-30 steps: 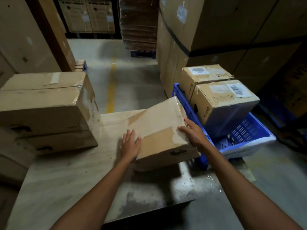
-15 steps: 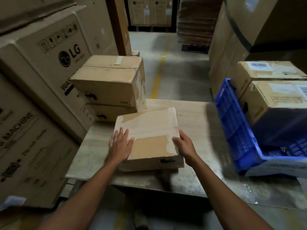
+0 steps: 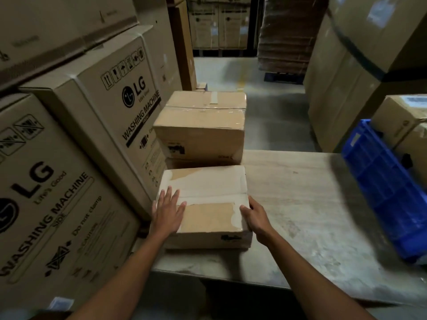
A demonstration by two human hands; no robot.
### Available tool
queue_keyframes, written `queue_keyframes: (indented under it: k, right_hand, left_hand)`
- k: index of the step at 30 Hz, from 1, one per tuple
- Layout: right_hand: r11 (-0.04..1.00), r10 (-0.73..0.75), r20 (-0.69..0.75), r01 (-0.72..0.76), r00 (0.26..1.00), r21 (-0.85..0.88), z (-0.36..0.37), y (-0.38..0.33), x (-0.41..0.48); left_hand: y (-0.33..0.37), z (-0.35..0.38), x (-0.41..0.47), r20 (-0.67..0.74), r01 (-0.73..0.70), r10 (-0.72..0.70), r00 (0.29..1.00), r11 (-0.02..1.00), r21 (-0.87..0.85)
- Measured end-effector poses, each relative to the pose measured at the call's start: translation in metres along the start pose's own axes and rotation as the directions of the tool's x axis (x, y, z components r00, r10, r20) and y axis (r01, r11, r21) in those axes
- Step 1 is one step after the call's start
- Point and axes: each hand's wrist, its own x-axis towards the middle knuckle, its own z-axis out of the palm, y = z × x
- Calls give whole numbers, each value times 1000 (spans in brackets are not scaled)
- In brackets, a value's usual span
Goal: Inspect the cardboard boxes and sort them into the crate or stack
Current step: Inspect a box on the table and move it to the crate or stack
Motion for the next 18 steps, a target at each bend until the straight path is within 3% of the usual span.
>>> queue_keyframes:
  k: [6, 10, 12, 14, 16, 18]
  right_hand:
    - [999, 46, -205, -43, 978, 20, 45, 1, 18]
    - [977, -58, -364, -22, 930, -212, 58, -1, 21]
    - [825, -222, -410, -53, 885, -562, 68, -2, 18]
    - [567, -377, -245, 13, 893, -824, 76, -1, 17]
    - [392, -354, -4, 145, 935, -908, 77, -1, 19]
    - [283, -262, 117, 193, 958, -940, 74, -6, 23]
  left_hand:
    - [-24, -8, 32, 11, -65, 65, 998, 998, -1]
    - [-21, -6, 39, -8, -66, 67, 998, 997, 51]
    - [-20, -4, 40, -32, -68, 70, 997, 996, 57]
    - [-22, -1, 41, -52, -88, 91, 995, 995, 52]
    - [-25, 1, 41, -30, -151, 153, 988, 986, 68]
    - [-24, 1, 40, 20, -219, 218, 976, 971, 95]
